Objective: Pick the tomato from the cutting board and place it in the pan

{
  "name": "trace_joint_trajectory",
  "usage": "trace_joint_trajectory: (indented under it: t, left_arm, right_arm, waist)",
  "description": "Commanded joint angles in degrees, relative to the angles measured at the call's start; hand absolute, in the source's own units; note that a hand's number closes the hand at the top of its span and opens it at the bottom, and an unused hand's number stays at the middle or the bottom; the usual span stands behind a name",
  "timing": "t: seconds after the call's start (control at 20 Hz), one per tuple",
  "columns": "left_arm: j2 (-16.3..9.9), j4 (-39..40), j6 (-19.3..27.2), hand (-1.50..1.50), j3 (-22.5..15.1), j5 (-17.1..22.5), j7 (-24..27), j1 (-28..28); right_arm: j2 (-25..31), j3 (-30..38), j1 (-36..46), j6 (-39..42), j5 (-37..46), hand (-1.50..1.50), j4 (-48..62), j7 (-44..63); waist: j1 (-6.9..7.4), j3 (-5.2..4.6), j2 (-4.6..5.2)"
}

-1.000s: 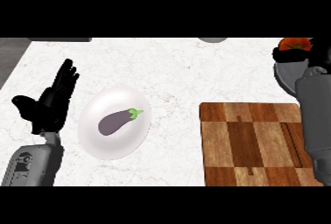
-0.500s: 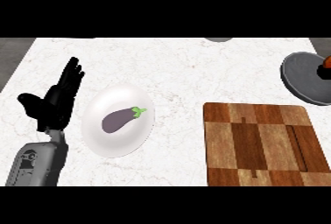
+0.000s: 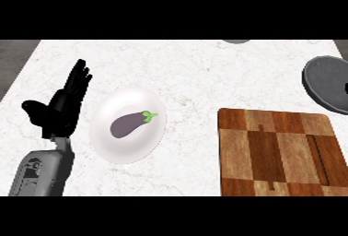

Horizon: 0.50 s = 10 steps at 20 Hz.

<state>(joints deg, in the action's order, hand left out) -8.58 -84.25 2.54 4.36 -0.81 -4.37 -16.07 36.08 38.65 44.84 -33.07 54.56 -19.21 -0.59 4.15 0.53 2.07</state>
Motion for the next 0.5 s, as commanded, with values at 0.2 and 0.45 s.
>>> trace_joint_trajectory:
  t: [0.2, 0.45]
  left_arm:
    - [-0.64, 0.29, -0.26, 0.0, 0.39, 0.09, -0.95, -0.26]
    - [-1.21, 1.8, -2.06, 0.0, 1.3, 1.33, 2.16, 0.86]
  right_arm:
    - [0.08, 6.85, 0.67, 13.95, -8.86, -1.5, 7.43, -6.77]
    - [0.39, 8.62, -0.53, 12.65, -10.75, -1.5, 7.02, -12.45]
  waist:
    - [0.0, 0.11, 0.07]
    - [-0.05, -0.04, 0.03]
